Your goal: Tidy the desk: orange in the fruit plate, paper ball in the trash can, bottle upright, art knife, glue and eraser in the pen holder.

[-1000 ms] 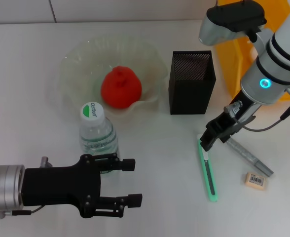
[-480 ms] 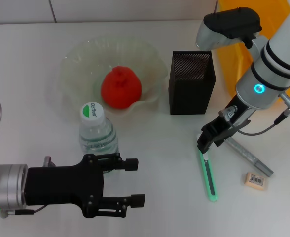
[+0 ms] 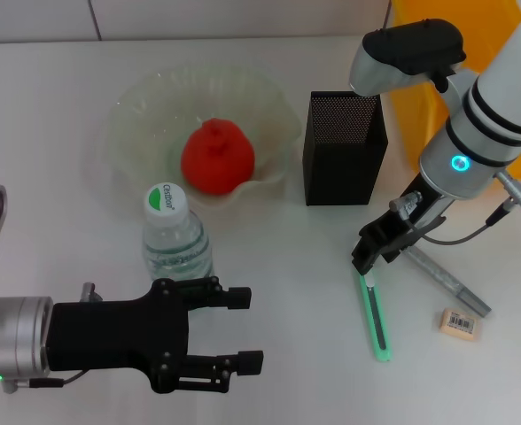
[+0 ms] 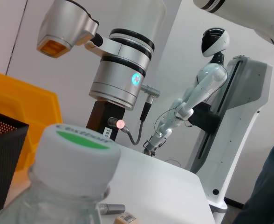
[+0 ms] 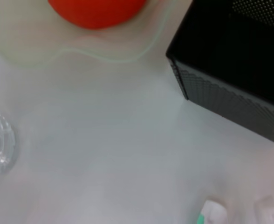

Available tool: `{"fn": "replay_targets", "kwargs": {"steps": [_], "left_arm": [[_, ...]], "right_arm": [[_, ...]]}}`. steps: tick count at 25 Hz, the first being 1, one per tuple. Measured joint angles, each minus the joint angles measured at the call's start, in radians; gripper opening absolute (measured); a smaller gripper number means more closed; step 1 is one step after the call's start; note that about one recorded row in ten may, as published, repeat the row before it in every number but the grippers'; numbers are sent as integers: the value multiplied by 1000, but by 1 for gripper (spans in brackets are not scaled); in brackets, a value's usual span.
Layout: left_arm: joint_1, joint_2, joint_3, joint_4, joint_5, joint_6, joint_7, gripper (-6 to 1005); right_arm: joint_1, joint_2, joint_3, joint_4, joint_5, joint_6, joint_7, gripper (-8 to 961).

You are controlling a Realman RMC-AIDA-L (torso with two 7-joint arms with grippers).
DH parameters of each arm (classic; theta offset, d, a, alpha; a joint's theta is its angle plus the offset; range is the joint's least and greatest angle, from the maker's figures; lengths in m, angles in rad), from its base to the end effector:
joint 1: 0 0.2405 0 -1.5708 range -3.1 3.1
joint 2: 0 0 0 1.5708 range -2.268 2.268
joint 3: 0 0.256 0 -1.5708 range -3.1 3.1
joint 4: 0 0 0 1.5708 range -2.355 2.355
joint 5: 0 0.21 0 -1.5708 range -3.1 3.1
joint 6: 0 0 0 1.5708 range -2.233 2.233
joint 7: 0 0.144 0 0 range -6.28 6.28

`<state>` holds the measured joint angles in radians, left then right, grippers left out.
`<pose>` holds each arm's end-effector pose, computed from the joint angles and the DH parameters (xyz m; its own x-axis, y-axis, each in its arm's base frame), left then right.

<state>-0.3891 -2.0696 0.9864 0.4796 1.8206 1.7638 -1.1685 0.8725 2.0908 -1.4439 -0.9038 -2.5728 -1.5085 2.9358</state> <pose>-0.2695 0.2401 -0.0416 0.7532 0.3515 0.5560 0.3186 -0.9344 0.1591 0.1696 0.3671 -0.0573 0.4152 -0.8712 0.2620 -0.7556 -0.4906 -0.4341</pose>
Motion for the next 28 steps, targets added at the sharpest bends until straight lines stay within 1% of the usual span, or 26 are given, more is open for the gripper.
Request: {"fn": "replay_targets", "kwargs": {"steps": [8, 11, 28], "left_arm": [[4, -1, 0, -2, 0, 0, 1, 800], [-1, 0, 0, -30, 0, 0, 12, 800], [-4, -1, 5, -41, 0, -25, 27, 799]], "right_arm": [[13, -2, -43, 21, 28, 21, -7, 369], [16, -2, -48, 24, 28, 24, -7, 355], [23, 0, -50, 35, 28, 28, -7, 348]]}}
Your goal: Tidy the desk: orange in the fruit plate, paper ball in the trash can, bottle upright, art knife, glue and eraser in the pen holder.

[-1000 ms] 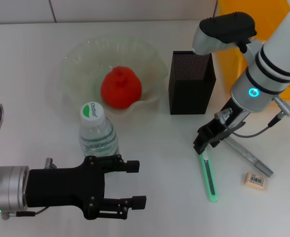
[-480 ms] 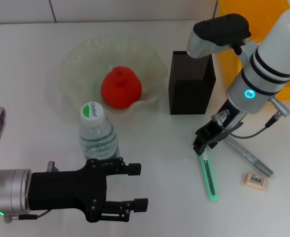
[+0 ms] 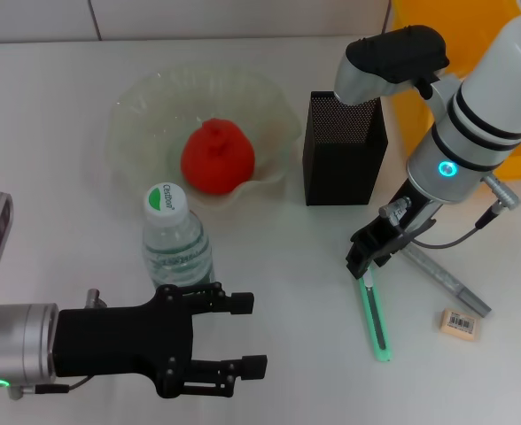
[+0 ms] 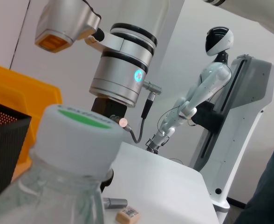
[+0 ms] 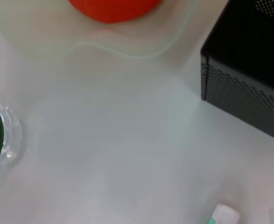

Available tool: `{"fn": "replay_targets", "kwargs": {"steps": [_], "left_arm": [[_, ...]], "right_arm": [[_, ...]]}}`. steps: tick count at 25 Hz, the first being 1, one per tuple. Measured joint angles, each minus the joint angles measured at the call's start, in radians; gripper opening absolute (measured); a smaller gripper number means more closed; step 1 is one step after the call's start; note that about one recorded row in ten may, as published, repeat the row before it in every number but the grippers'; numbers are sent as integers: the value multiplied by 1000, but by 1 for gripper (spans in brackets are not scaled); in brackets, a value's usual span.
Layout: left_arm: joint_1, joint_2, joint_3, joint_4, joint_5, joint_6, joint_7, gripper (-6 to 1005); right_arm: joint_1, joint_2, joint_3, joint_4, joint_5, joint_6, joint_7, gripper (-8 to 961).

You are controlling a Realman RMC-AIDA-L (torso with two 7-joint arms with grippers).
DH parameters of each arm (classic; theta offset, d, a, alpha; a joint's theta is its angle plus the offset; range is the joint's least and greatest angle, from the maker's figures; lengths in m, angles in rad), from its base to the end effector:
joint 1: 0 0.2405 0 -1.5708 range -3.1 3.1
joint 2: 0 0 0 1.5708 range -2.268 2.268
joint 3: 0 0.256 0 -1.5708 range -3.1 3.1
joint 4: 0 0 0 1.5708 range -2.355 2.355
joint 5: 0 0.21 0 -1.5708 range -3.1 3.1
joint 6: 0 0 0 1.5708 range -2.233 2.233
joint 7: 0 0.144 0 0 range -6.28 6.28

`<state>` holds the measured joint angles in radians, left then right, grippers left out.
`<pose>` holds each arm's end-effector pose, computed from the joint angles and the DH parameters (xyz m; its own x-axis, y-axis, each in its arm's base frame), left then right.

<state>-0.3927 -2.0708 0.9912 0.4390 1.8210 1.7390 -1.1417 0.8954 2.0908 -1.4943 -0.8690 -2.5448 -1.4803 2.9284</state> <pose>-0.2726 0.2372 -0.0484 0.7516 0.3606 0.5523 0.3315 -0.9304 0.1564 0.1657 0.3662 -0.0668 0.4392 -0.8502 0.2904 -0.7359 -0.5258 -0.4266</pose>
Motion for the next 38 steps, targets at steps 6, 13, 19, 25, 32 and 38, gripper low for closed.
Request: {"fn": "replay_targets", "kwargs": {"steps": [6, 13, 19, 25, 32, 38], "left_arm": [[-1, 0, 6, 0, 0, -4, 1, 799], [-2, 0, 7, 0, 0, -11, 3, 800], [-2, 0, 7, 0, 0, -11, 4, 800], [-2, 0, 8, -9, 0, -12, 17, 799], [-2, 0, 7, -10, 0, -12, 21, 799], [-2, 0, 7, -10, 0, -13, 23, 800]], "right_arm": [[8, 0, 0, 6, -3, 0, 0, 338], [17, -1, -29, 12, -7, 6, 0, 327], [21, -1, -50, 12, -7, 12, 4, 317], [23, -2, -52, 11, -8, 12, 5, 307], [24, -2, -52, 11, -7, 13, 5, 296], [24, -1, -52, 9, -4, 14, 5, 179]]}}
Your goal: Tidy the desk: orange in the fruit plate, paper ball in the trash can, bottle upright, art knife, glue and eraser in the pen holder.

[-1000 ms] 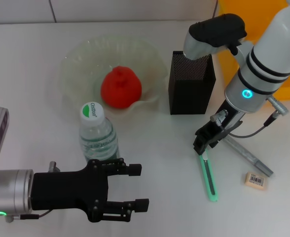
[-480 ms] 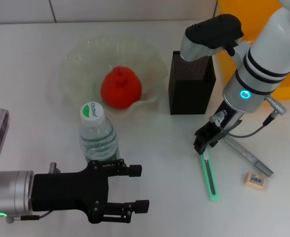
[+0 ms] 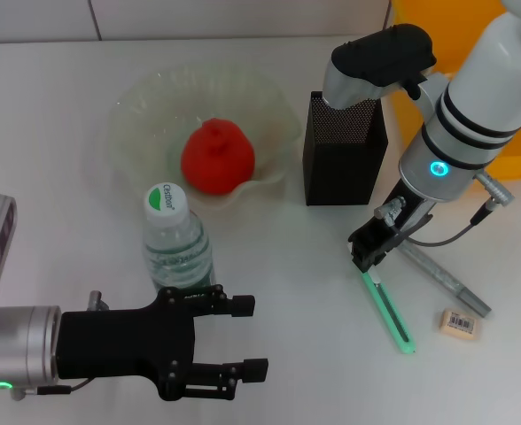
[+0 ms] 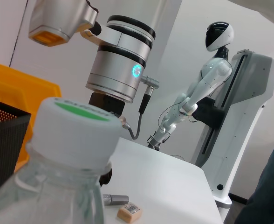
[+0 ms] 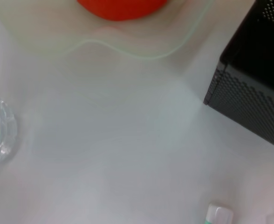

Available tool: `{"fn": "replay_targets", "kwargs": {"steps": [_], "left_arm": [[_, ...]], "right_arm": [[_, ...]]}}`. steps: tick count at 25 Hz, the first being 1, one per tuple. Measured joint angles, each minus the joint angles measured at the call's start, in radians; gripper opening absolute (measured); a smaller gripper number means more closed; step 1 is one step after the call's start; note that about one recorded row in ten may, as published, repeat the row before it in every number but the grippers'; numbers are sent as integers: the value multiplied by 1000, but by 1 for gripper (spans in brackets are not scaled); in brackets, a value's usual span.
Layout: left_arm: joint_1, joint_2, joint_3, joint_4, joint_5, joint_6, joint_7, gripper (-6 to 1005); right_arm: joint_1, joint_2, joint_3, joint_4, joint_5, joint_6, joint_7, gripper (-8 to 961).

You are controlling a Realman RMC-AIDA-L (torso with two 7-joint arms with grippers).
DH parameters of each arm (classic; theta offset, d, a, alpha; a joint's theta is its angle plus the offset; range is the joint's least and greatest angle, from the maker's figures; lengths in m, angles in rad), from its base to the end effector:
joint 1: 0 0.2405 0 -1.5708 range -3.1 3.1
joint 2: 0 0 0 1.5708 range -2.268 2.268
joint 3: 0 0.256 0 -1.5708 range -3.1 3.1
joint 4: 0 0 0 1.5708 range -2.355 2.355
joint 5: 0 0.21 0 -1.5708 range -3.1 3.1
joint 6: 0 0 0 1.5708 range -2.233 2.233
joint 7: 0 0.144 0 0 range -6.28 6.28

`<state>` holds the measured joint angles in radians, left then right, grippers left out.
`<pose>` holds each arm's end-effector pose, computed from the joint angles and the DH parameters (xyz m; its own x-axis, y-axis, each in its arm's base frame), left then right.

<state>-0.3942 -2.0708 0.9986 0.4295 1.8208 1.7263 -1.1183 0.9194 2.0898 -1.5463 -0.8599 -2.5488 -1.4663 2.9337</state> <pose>-0.2738 0.2368 -0.0508 0.7611 0.3469 0.5481 0.3220 -0.9356 0.1450 0.1606 0.3672 -0.0714 0.4656 -0.8249 0.3204 -0.6944 -0.5650 -0.4457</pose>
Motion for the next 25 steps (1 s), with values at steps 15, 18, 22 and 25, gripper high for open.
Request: {"fn": "replay_targets", "kwargs": {"steps": [15, 18, 22, 25], "left_arm": [[0, 2, 0, 0, 0, -9, 0, 800], [0, 2, 0, -1, 0, -12, 1, 800], [0, 2, 0, -2, 0, -14, 2, 800], [0, 2, 0, -2, 0, -15, 2, 800]], "right_arm": [[-5, 1, 0, -6, 1, 0, -5, 111], [-6, 1, 0, -7, 2, -1, -9, 85], [-8, 1, 0, -9, 7, -3, -18, 51], [-11, 1, 3, -21, 10, -5, -20, -3]]}}
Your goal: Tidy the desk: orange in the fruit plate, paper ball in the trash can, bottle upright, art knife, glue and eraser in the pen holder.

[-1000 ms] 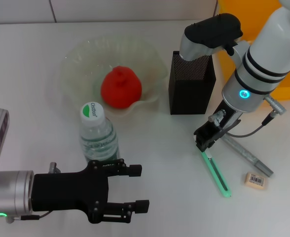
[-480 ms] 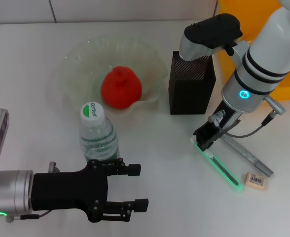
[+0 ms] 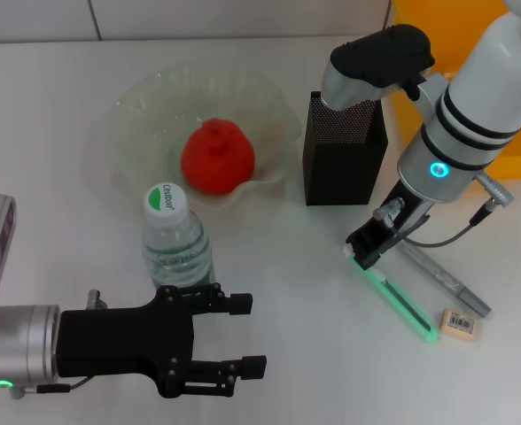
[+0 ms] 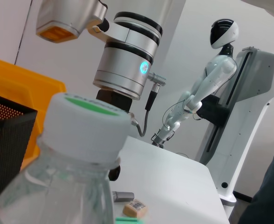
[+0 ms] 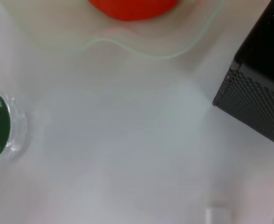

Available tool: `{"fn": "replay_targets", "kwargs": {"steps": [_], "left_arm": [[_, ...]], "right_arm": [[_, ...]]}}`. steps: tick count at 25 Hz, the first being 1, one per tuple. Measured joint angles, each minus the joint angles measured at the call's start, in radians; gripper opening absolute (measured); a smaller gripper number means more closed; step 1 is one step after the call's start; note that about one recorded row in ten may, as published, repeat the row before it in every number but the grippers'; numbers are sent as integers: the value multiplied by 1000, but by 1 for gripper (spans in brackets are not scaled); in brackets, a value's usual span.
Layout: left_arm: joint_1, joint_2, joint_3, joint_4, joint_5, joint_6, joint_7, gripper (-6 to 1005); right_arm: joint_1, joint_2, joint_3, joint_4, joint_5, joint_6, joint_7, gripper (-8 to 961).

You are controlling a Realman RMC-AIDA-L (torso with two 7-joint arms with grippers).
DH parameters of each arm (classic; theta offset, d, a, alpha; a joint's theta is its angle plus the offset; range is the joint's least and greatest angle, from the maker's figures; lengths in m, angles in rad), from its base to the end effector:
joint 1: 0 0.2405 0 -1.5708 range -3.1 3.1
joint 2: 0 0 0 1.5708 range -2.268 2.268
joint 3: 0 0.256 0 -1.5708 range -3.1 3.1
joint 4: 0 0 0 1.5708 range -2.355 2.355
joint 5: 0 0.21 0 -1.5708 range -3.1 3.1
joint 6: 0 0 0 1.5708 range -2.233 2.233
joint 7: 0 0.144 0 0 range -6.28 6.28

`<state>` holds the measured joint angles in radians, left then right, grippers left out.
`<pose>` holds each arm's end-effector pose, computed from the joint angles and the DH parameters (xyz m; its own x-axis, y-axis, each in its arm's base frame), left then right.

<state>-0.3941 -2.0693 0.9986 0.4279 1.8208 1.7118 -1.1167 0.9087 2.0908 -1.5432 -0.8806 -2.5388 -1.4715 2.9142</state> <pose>-0.2756 0.2381 -0.0513 0.7652 0.3470 0.5423 0.3293 -0.9347 0.1334 0.1585 0.3660 -0.0710 0.4849 -0.8140 0.3198 -0.6928 -0.5807 -0.4276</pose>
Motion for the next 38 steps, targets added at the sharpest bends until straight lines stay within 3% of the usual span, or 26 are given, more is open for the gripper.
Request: {"fn": "replay_targets", "kwargs": {"steps": [5, 26, 38], "left_arm": [[0, 0, 0, 0, 0, 0, 0, 800], [-12, -1, 2, 0, 0, -8, 0, 799], [-12, -2, 3, 0, 0, -8, 1, 799]], "right_arm": [[-15, -5, 10, -49, 3, -22, -4, -2], [-18, -3, -36, -67, -33, -50, -3, 313], [-18, -2, -50, -57, -35, -33, 0, 313]]}}
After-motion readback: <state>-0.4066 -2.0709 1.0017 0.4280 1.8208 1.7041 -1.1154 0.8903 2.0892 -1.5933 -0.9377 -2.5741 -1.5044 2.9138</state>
